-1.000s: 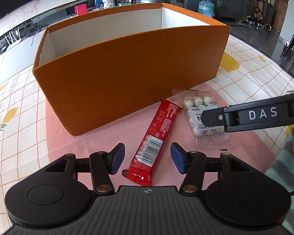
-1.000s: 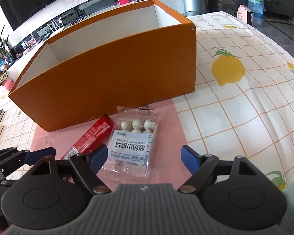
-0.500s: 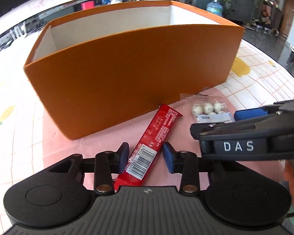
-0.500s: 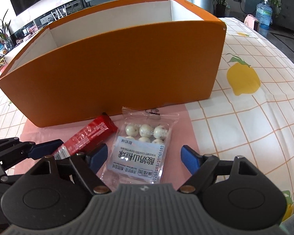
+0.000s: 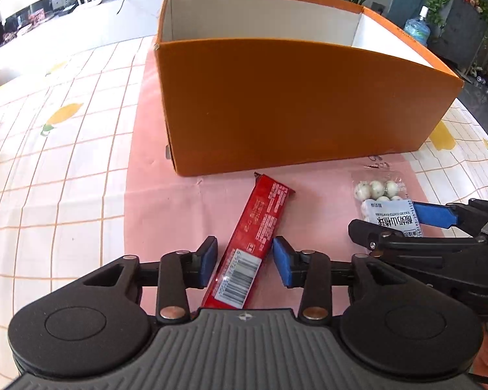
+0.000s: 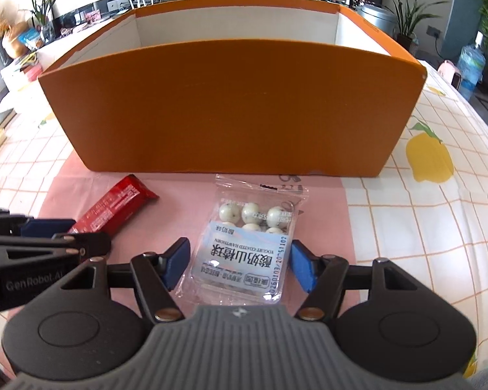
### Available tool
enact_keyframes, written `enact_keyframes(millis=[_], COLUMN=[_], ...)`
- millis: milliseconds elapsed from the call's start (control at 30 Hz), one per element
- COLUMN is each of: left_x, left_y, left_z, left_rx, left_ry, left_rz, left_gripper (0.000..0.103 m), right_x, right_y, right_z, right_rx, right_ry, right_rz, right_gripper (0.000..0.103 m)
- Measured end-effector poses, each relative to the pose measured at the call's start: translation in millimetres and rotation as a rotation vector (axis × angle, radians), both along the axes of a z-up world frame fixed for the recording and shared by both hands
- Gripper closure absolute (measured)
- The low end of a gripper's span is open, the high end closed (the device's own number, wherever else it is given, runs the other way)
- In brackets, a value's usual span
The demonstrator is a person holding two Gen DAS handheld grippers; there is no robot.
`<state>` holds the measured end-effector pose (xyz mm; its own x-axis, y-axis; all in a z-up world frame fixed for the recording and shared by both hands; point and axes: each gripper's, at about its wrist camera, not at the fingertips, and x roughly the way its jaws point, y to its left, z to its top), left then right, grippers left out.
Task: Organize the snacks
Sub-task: 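Grasp the red bar with the left tool while the right tool grasps the clear ball-candy bag, then lift both held snacks and carry them over the orange box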
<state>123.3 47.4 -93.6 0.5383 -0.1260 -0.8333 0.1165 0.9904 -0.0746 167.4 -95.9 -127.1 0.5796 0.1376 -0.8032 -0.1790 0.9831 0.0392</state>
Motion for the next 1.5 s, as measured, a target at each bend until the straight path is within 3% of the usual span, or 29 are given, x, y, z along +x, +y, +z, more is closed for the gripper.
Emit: enact_keyframes(millis=[400, 500, 533, 733, 1100, 1500], left_x=[9.1, 8.8, 8.5, 6.2, -3.9, -22.5], left_y=[-16.4, -17.7, -19.0, -24.7, -16.2, -23.4], left_z=[-7.2, -7.4, -7.2, -8.2, 5.3, 45.6], left_rx=[0.064, 0.054, 0.052, 0.065, 0.034, 0.016], left_ry=[-0.078, -0.084, -0.088, -0.104, -0.119, -0.151], left_rz=[-0.049, -0.057, -0.06, -0.067, -0.007, 0.034], left_gripper=[0.05, 0.059, 0.069, 0.076, 0.076, 0.076], right_x=[3.1, 1.8, -0.6, -3.2, -6.7, -37.5], right_y=[0.7, 2.5, -0.8, -2.3, -8.4, -10.8], right_z=[-2.1, -1.1, -0.1, -0.4, 6.5, 37.6], right_rx=[-0.02, -0.021, -0.02, -0.01, 0.028, 0.029], right_ry=[-0.011, -0.015, -0.015, -0.016, -0.022, -0.132], right_rz=[-0.047, -0.041, -0.039, -0.034, -0.04, 0.024], right_gripper=[0.039, 0.042, 0.043, 0.045, 0.046, 0.046])
